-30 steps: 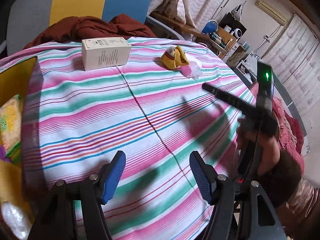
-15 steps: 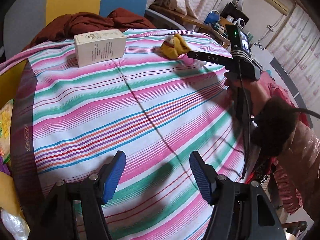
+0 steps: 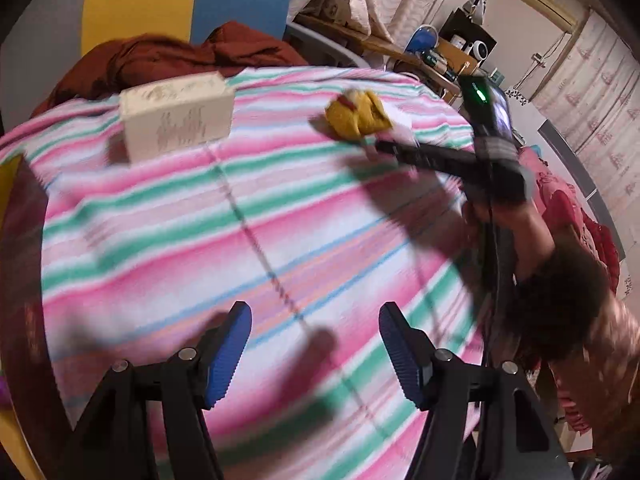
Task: Organize objects
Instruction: 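Grasp the pink clear case with the right gripper while the left gripper grasps the yellow knitted pouch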
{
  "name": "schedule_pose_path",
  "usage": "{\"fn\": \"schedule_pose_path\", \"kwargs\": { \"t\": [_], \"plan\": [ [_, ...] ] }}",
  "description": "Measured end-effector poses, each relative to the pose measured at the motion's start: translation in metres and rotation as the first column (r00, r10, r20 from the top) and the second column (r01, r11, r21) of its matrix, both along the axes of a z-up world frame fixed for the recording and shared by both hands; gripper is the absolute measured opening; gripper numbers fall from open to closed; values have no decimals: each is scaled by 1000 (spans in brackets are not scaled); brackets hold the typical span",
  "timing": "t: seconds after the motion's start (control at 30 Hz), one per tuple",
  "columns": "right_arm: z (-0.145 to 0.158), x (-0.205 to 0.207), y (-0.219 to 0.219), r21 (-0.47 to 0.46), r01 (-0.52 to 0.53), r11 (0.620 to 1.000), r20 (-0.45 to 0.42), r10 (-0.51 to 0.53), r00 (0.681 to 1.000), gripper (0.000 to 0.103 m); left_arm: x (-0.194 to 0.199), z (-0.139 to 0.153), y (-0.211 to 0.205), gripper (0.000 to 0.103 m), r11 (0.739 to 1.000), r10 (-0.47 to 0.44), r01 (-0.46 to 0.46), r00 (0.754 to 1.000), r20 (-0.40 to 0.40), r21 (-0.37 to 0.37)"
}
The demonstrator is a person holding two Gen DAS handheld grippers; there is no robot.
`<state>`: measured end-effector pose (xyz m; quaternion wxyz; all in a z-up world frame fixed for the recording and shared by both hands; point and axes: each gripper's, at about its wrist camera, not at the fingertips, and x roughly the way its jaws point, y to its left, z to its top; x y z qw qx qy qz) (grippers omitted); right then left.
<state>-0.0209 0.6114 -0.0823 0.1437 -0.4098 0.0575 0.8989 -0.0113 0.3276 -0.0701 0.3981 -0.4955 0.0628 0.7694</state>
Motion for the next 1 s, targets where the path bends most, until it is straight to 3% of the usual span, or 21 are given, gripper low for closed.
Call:
{"fn": "schedule_pose_path", "kwargs": {
  "t": [0.1, 0.2, 0.33, 0.37, 0.4, 0.47, 0.57, 0.7, 0.77, 0.87, 0.93, 1.0],
  "plan": [
    [1, 22, 1, -23, 51, 998, -10, -51, 999, 66, -12, 2, 21, 67, 1000, -7, 7, 1000, 1, 25],
    [1, 43, -4, -39, 59, 998, -28, -60, 998, 66, -27, 3, 48, 67, 995, -14, 10, 999, 46, 97],
    [1, 56, -16, -16, 52, 999, -38, -52, 998, 66, -62, -1, 94, 69, 974, -13, -28, 984, 176, 226],
    [0, 58, -19, -10, 50, 999, -38, -50, 998, 66, -70, -2, 104, 72, 967, -10, -45, 976, 217, 250],
    [-1, 58, -19, -7, 50, 999, -39, -50, 998, 66, -79, -4, 113, 81, 960, -10, -64, 966, 260, 272],
    [-2, 58, -19, -10, 52, 999, -42, -53, 998, 66, -95, -11, 130, 85, 951, 18, -114, 947, 320, 286],
    [-4, 60, -15, -32, 65, 997, -51, -67, 996, 66, -101, -14, 150, 85, 954, 24, -116, 949, 315, 276],
    [-4, 64, -8, -61, 86, 994, -66, -90, 994, 66, -94, -18, 181, 85, 990, -13, -9, 988, 156, 139],
    [-5, 64, -8, -65, 90, 994, -68, -94, 993, 66, -92, -21, 188, 83, 995, -24, 12, 993, 115, 104],
    [-5, 63, -10, -53, 92, 994, -68, -96, 993, 66, -94, -30, 185, 71, 994, -18, 8, 995, 97, 106],
    [-6, 63, -11, -51, 94, 994, -69, -97, 993, 66, -96, -33, 178, 53, 991, -24, 12, 996, 90, 130],
    [-6, 63, -11, -44, 96, 994, -70, -99, 993, 66, -103, -38, 168, 48, 987, -27, 12, 995, 97, 159]
  ]
}}
